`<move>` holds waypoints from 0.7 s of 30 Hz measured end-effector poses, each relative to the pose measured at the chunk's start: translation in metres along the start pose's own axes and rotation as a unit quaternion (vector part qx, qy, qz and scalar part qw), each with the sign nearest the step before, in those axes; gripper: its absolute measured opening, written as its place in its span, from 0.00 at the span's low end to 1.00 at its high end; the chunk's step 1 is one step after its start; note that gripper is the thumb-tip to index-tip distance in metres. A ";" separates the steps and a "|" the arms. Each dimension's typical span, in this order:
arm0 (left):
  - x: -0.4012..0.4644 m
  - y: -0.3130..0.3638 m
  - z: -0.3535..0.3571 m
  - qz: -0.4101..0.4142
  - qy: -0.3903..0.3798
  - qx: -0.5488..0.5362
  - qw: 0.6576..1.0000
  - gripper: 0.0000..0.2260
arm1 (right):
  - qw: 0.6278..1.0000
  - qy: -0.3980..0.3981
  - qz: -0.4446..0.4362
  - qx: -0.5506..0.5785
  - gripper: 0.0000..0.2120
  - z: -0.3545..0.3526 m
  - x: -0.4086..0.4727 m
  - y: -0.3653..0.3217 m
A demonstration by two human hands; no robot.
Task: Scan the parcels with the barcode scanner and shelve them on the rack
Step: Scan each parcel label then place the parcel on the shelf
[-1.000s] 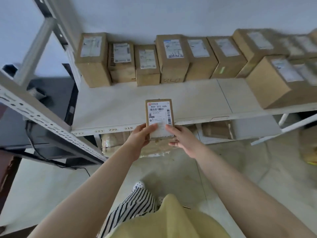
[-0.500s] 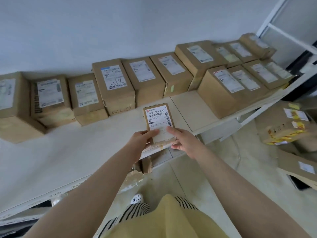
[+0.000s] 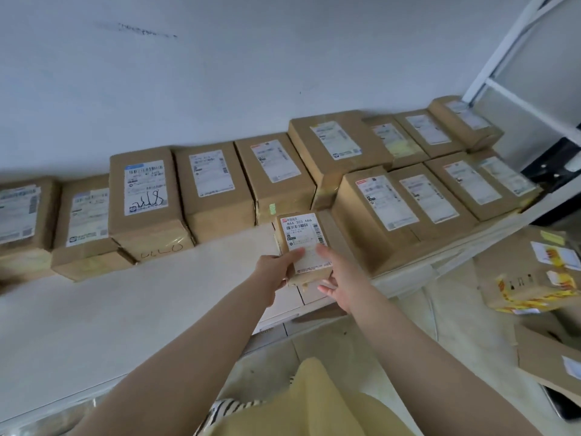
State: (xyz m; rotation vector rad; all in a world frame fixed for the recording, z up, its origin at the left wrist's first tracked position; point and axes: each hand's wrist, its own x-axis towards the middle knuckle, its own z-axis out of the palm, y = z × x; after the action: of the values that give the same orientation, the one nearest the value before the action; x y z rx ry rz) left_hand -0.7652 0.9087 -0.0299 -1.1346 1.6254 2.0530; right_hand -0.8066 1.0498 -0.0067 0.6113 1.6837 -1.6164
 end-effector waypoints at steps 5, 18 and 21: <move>0.029 0.019 0.046 0.016 0.084 0.002 0.996 0.30 | 0.995 0.009 0.046 0.085 0.09 -0.021 0.021 -0.030; 0.034 0.037 0.091 0.002 0.163 0.035 0.986 0.26 | 0.982 -0.018 0.091 0.167 0.15 -0.026 0.047 -0.041; 0.040 0.035 0.096 -0.001 0.130 0.019 0.991 0.23 | 0.981 -0.009 0.101 0.164 0.15 -0.029 0.051 -0.045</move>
State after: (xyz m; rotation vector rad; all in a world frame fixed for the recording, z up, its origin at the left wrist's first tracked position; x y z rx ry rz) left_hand -0.8519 0.9756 -0.0290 -1.4399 1.7707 1.9288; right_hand -0.8779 1.0664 -0.0172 0.8953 1.3017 -1.7559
